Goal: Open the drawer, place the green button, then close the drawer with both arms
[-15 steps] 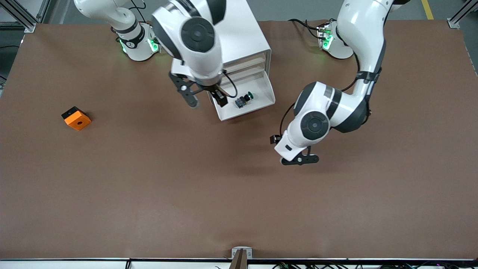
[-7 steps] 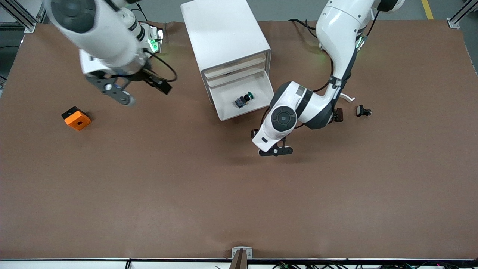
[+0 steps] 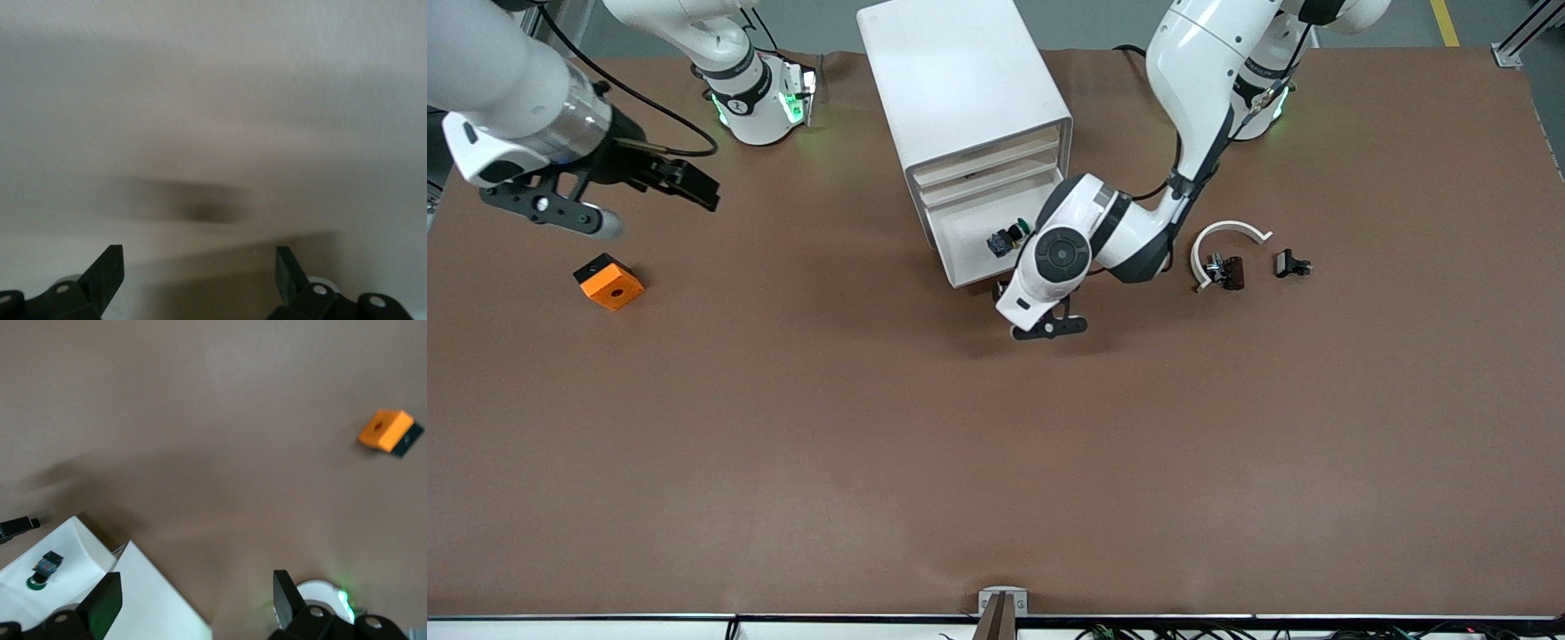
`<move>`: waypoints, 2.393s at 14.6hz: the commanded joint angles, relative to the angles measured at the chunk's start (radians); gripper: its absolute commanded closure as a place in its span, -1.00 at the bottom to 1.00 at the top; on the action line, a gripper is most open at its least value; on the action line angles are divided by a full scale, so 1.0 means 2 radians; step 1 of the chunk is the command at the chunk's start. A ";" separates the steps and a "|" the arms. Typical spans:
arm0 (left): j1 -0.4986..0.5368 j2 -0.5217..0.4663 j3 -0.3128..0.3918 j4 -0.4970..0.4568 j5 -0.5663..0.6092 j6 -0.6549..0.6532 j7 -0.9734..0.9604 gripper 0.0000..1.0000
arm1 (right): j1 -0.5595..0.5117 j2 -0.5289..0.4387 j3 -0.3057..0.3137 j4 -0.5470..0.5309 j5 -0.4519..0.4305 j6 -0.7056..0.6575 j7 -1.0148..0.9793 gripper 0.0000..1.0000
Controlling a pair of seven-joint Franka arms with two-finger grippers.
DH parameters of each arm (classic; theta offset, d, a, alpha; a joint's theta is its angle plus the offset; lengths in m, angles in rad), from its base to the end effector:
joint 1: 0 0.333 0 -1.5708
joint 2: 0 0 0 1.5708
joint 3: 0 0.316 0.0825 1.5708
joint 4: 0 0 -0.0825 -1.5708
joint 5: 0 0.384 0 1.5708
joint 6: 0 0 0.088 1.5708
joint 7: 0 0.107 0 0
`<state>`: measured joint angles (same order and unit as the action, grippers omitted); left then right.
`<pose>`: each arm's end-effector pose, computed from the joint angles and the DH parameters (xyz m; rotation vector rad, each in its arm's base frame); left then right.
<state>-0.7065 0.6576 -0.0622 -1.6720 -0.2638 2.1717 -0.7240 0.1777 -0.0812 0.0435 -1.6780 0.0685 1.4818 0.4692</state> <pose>0.4739 -0.4668 0.2109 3.0326 0.2011 -0.4306 0.5032 0.1221 0.6109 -3.0892 0.3822 0.2030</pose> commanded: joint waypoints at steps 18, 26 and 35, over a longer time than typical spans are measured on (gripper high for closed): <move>0.008 -0.027 -0.110 -0.068 -0.073 -0.026 -0.041 -1.00 | -0.131 -0.023 0.010 -0.002 -0.029 0.071 -0.208 -1.00; 0.045 -0.030 -0.102 -0.019 -0.071 -0.030 -0.074 -1.00 | -0.131 0.020 0.009 0.065 -0.029 0.017 -0.206 -1.00; 0.231 -0.032 -0.102 0.073 0.108 -0.032 -0.070 -1.00 | -0.127 0.029 0.010 0.063 -0.026 0.018 -0.204 -1.00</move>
<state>-0.2816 0.5993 -0.2559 -1.5649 -0.1462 2.1273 -0.8613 -0.0691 -0.0374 0.0551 -1.5794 0.0174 1.5335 0.0546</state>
